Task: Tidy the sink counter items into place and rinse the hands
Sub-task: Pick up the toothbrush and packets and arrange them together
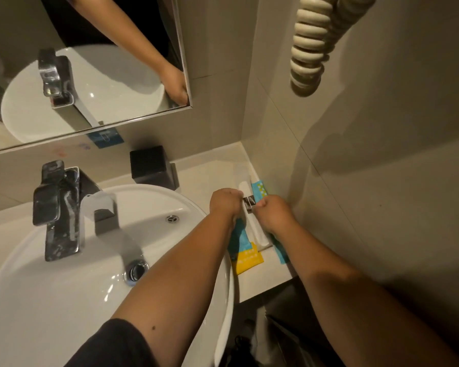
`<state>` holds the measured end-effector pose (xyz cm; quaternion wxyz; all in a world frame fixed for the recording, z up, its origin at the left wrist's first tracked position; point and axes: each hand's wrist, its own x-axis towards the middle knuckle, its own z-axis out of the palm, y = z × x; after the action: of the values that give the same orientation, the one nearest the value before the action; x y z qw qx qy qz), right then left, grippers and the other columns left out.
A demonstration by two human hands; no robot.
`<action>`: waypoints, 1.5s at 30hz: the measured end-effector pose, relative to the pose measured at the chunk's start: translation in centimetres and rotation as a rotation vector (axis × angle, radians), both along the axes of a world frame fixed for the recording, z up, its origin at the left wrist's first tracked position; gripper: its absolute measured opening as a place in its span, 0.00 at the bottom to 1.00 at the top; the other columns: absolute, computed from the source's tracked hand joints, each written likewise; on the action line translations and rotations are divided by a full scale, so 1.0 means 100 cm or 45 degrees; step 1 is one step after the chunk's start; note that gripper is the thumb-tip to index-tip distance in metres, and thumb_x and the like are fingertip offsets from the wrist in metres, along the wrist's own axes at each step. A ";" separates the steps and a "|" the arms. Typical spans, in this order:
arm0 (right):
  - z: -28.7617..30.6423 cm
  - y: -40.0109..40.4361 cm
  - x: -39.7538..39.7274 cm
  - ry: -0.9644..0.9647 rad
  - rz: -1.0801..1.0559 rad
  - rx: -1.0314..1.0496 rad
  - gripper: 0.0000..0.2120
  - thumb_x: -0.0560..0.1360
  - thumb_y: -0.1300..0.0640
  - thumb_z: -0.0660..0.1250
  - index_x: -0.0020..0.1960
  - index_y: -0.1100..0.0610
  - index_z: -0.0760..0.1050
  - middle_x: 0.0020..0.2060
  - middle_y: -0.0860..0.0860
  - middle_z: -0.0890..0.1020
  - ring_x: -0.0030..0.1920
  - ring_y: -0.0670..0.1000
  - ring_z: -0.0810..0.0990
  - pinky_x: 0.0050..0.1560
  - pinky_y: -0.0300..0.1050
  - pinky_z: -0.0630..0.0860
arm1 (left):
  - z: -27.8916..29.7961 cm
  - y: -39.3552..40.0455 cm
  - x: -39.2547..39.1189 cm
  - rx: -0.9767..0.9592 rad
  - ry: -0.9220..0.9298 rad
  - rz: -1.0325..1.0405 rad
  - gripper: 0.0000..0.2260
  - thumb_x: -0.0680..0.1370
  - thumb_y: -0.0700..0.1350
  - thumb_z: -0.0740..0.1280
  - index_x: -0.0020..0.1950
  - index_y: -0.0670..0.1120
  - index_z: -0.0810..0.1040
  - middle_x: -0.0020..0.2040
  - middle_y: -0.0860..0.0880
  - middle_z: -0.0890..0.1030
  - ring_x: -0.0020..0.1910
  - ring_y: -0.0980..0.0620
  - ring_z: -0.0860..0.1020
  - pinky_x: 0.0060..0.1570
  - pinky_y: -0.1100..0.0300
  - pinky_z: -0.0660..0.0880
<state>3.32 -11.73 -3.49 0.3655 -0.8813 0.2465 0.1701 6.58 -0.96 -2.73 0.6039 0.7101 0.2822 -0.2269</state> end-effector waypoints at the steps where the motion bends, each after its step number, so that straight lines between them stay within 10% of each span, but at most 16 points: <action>1: 0.006 0.001 0.002 -0.024 -0.019 0.032 0.12 0.73 0.60 0.63 0.31 0.55 0.69 0.33 0.55 0.76 0.38 0.56 0.76 0.40 0.45 0.73 | 0.006 0.003 0.001 -0.012 -0.040 -0.014 0.06 0.76 0.38 0.66 0.50 0.41 0.82 0.48 0.40 0.82 0.37 0.50 0.76 0.39 0.60 0.75; 6: 0.042 0.016 0.014 -0.214 -0.058 0.312 0.06 0.72 0.59 0.70 0.48 0.53 0.78 0.41 0.50 0.81 0.42 0.52 0.80 0.47 0.48 0.78 | 0.048 0.032 0.007 -0.058 -0.241 -0.019 0.06 0.76 0.40 0.66 0.42 0.46 0.81 0.40 0.47 0.80 0.36 0.53 0.74 0.35 0.62 0.72; 23: 0.121 0.142 0.081 -0.418 0.332 0.752 0.05 0.74 0.61 0.69 0.40 0.54 0.81 0.32 0.52 0.80 0.34 0.50 0.76 0.42 0.49 0.77 | 0.113 0.169 0.016 0.225 -0.691 0.087 0.07 0.78 0.42 0.66 0.44 0.45 0.84 0.41 0.49 0.83 0.38 0.54 0.77 0.42 0.58 0.75; 45: 0.030 0.184 0.141 -0.454 0.507 0.126 0.09 0.76 0.52 0.67 0.44 0.54 0.84 0.50 0.52 0.74 0.44 0.53 0.78 0.49 0.49 0.77 | 0.027 0.185 0.076 0.764 -0.425 0.185 0.09 0.79 0.47 0.63 0.45 0.51 0.83 0.50 0.49 0.79 0.42 0.49 0.78 0.44 0.55 0.75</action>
<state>17.39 6.65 -0.52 0.4051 -0.9095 -0.0086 0.0928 14.23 17.52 -0.05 0.4207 0.8612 0.2837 0.0290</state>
